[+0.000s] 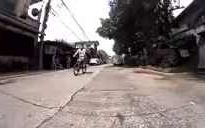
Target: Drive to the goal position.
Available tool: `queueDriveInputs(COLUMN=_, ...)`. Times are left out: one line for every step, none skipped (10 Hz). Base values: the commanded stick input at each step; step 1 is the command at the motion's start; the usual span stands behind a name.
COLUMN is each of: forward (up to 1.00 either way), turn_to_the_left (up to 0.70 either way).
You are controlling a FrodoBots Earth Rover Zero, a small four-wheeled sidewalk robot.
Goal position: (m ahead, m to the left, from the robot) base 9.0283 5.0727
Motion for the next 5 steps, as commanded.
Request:
queueDriveInputs(forward=0.7, turn_to_the_left=0.0)
queueDriveInputs(forward=0.7, turn_to_the_left=0.0)
queueDriveInputs(forward=0.7, turn_to_the_left=0.04)
queueDriveInputs(forward=0.7, turn_to_the_left=0.27)
queueDriveInputs(forward=0.7, turn_to_the_left=0.22)
